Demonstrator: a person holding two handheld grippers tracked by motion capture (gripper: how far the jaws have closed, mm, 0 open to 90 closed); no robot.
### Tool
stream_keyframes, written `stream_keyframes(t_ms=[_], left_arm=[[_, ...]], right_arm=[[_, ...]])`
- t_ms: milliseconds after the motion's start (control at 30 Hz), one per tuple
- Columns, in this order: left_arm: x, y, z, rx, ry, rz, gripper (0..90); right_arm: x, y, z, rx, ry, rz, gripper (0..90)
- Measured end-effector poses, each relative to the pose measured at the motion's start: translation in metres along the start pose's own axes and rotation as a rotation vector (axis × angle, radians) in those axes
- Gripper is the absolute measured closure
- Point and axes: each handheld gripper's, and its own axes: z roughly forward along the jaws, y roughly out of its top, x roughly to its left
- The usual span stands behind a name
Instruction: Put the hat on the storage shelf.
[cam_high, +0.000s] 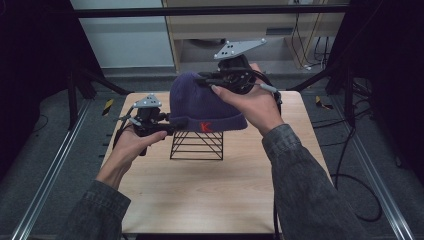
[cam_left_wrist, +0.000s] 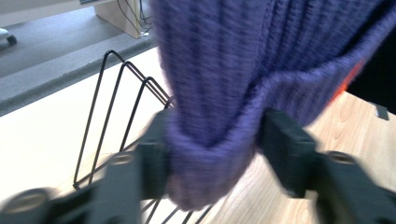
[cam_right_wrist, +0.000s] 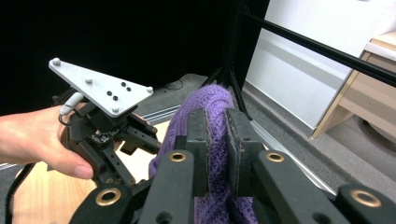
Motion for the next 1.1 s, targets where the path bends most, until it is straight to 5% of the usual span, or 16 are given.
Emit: stream_keyframes(t_ms=[167,433,1100], left_arm=[[-0.004,0.004,-0.002,0.008,0.042,0.022,66.3],[0.0,0.01,-0.015,-0.024,0.134,-0.012,68.7],[0.005,0.01,-0.014,-0.054,0.203,-0.032,68.2]], right_arm=[[-0.005,-0.002,0.0,0.004,-0.019,-0.014,80.8],[-0.016,-0.004,0.001,0.001,-0.062,-0.018,80.6],[-0.029,-0.014,0.021,-0.018,-0.127,0.017,80.2]])
